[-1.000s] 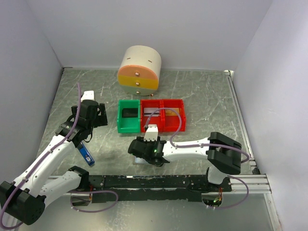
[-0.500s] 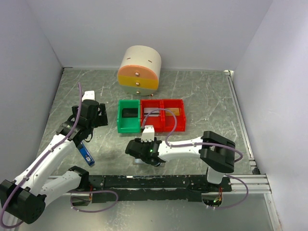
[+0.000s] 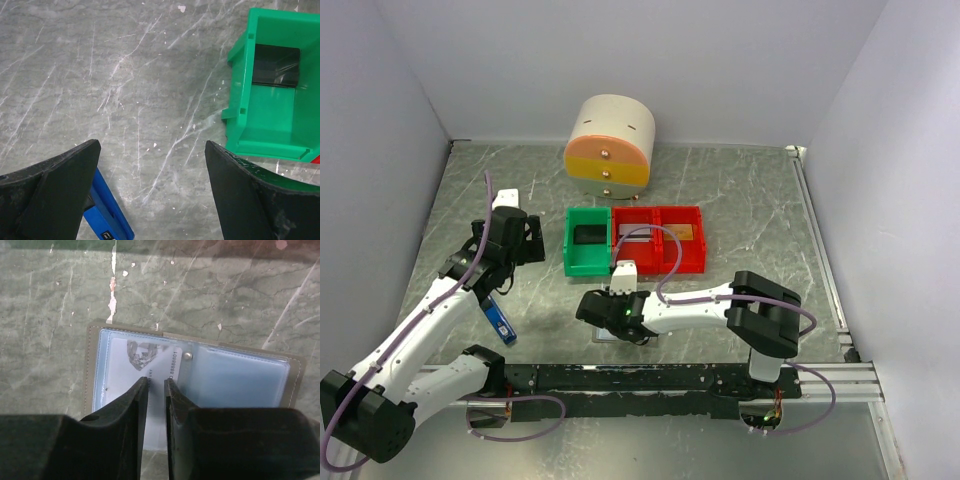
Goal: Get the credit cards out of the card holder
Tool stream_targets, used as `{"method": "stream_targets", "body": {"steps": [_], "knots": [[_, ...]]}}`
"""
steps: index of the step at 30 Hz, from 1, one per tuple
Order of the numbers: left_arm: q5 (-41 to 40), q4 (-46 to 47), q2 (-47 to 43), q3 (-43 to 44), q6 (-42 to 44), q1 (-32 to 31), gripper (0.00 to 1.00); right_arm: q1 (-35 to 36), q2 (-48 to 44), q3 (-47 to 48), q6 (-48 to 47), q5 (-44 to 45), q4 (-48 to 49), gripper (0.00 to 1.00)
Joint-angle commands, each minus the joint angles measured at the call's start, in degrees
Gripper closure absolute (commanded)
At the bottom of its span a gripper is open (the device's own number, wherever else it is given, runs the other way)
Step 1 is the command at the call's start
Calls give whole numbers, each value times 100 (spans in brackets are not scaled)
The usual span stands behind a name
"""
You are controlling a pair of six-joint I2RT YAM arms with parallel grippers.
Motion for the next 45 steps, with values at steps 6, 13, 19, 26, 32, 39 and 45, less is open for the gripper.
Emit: {"method": "stream_targets", "body": {"steps": [6, 13, 19, 26, 32, 39, 45], "knots": [[83, 148, 17, 22, 82, 58, 3, 16, -74, -94, -42, 136, -61, 91], [92, 144, 2, 25, 90, 58, 4, 7, -348, -313, -60, 95, 87, 100], [212, 125, 38, 38, 68, 59, 4, -125, -813, -648, -155, -146, 577, 100], [514, 125, 56, 42, -5, 55, 6, -236, -1011, -715, -231, -399, 799, 67], [383, 115, 68, 54, 7, 53, 6, -214, -503, -289, -154, -383, 418, 46], [276, 105, 131, 62, 72, 53, 6, -193, -37, 121, -7, -323, 116, 37], [268, 124, 144, 52, 84, 58, 6, -194, 267, 166, 41, -359, -44, 34]]}}
